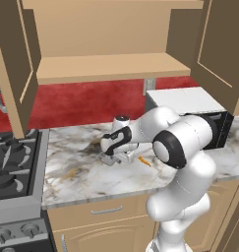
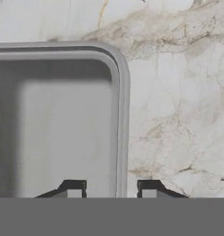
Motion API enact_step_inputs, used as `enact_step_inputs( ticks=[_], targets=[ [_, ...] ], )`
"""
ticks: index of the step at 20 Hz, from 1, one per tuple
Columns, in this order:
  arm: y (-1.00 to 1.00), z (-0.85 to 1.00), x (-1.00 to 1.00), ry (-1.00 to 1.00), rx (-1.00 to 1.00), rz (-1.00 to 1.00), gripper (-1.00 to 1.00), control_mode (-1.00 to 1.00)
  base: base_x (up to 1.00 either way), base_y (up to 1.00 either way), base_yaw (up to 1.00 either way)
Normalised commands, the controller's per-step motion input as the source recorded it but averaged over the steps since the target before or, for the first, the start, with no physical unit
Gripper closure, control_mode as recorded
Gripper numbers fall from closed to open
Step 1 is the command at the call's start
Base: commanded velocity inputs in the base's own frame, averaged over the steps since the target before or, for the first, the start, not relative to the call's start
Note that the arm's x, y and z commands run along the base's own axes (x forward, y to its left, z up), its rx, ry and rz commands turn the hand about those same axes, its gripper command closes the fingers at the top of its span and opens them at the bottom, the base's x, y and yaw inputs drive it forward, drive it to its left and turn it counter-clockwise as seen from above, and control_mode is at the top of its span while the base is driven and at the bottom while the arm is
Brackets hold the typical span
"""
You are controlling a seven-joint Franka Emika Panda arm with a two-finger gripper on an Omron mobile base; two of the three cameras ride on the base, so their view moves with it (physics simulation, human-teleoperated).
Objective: Retrieve the tupperware from the cabinet, then place the raw meat into the tupperware to avoid contamination.
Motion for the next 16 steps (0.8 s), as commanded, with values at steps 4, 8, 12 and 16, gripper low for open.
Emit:
enact_step_inputs(
  ticks=[4,8,12,16],
  targets=[
    [0.01,0.26,-0.03,0.0,-0.04,0.0,-1.0,-1.0,0.0,0.0,0.0],
    [0.01,0.33,-0.01,0.0,-0.09,0.0,-1.0,-1.0,0.0,0.0,0.0],
    [0.0,0.41,-0.06,0.0,-0.1,0.0,-1.0,-1.0,0.0,0.0,0.0],
    [-0.01,0.4,-0.18,0.0,-0.08,0.0,-1.0,-1.0,0.0,0.0,0.0]
  ],
)
